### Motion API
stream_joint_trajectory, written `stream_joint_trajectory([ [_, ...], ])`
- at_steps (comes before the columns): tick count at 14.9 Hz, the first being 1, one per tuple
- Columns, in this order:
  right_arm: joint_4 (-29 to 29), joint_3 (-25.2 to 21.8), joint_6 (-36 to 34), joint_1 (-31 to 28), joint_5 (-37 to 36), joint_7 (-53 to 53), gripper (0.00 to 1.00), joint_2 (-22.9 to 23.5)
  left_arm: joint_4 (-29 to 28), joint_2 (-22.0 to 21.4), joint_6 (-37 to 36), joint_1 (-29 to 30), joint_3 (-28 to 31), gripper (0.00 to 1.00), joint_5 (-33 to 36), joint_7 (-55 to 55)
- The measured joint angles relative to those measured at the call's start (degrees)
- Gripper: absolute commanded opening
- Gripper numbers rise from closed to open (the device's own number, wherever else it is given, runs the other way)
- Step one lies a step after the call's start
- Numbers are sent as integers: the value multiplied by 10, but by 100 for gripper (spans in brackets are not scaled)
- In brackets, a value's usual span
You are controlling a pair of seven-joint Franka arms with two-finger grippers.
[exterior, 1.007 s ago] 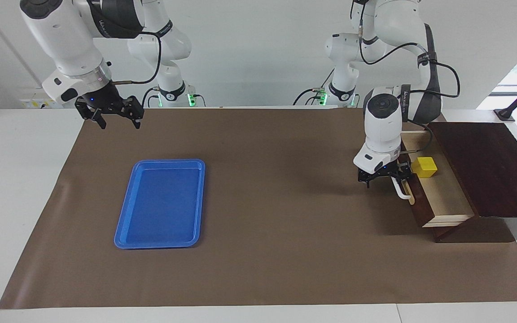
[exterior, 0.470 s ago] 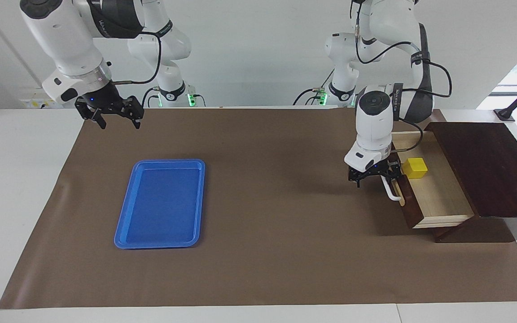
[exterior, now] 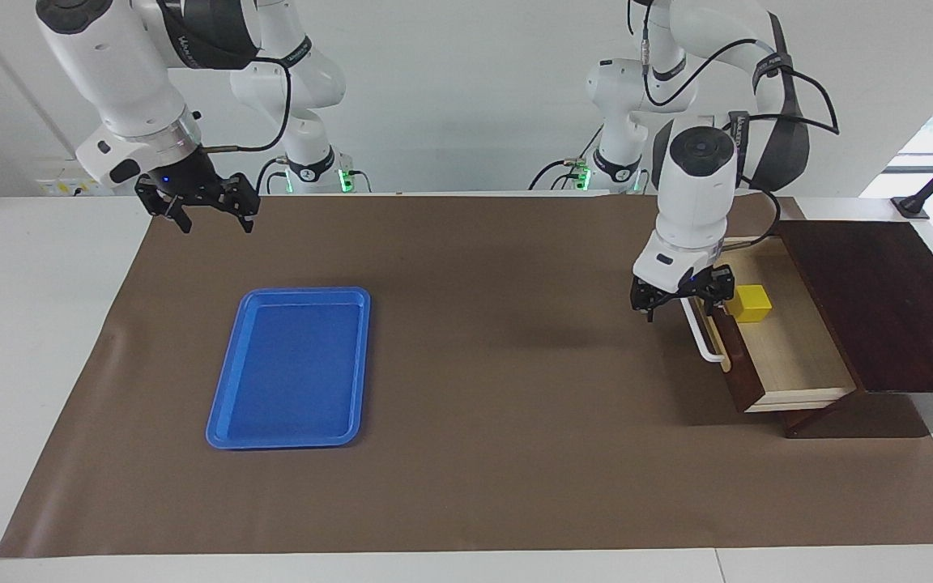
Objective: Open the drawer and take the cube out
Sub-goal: 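Pull the drawer open toward the robot with the left gripper, then grasp the yellow cube with the left gripper while the right gripper approaches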
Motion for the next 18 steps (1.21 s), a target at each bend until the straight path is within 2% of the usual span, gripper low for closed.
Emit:
stream_joint_trajectory([
  [3,0,0,1,0,0,0,100,0,60,-4,-63,17,21,100,-60,-13],
  [4,0,2,1,0,0,0,100,-1,78,-11,-79,50,29,100,-87,-36],
  [9,-1,14,30,1,0,15,100,-3,81,-20,-89,144,37,100,-97,-372],
  [11,-3,12,38,-1,2,98,100,0,59,-27,-86,166,38,100,-97,-496],
  [14,-5,13,45,0,25,287,100,15,-23,-55,-24,171,36,100,-97,-636],
  [18,10,15,62,4,34,503,100,57,-93,-62,39,171,33,100,-97,-695],
])
